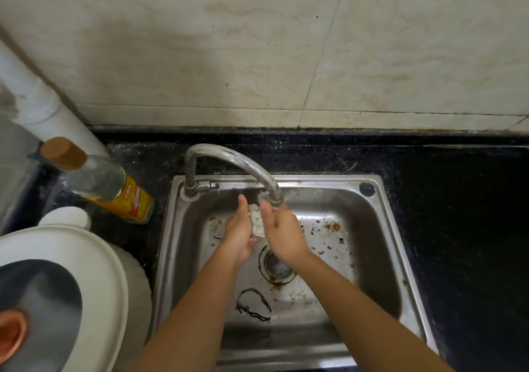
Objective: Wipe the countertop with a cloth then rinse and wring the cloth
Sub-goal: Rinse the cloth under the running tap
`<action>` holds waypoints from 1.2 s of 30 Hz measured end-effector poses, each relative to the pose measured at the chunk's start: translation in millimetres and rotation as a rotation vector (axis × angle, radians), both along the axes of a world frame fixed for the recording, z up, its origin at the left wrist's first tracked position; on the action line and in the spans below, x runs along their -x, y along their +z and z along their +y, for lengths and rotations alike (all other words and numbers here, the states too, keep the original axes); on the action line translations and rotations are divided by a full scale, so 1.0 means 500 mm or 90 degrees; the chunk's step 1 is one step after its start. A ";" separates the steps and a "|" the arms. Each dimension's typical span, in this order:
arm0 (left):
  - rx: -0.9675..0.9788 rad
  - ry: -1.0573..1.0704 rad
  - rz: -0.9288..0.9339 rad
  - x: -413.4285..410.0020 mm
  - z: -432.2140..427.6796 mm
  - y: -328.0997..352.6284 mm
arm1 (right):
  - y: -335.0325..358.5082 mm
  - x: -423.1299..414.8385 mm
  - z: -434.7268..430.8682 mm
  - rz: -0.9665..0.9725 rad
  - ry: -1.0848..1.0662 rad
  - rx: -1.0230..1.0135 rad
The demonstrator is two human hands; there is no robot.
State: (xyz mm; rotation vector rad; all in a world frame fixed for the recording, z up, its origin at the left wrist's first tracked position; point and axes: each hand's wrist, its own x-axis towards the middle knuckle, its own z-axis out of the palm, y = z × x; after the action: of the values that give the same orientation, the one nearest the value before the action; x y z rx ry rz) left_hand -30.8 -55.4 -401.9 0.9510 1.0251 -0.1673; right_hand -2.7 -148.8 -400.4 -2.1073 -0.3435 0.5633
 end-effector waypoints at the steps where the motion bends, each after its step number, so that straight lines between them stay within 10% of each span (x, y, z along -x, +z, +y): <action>1: -0.001 -0.009 0.003 -0.004 -0.005 0.004 | 0.001 0.006 0.001 -0.050 0.026 0.046; 15: -0.084 -0.117 -0.003 -0.023 -0.015 0.023 | 0.013 -0.026 0.001 -0.017 -0.103 0.072; 26: -0.040 -0.025 -0.123 0.007 0.029 0.021 | 0.026 -0.068 -0.037 0.557 -0.285 -0.350; 36: 0.055 0.021 -0.049 0.002 -0.002 0.008 | 0.003 -0.062 -0.025 0.264 -0.173 -0.188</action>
State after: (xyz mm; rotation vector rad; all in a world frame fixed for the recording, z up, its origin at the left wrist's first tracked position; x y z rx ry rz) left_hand -31.6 -56.2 -397.9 0.8549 0.9551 -0.1459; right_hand 28.5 -161.5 -398.9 -1.6669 0.0912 0.7197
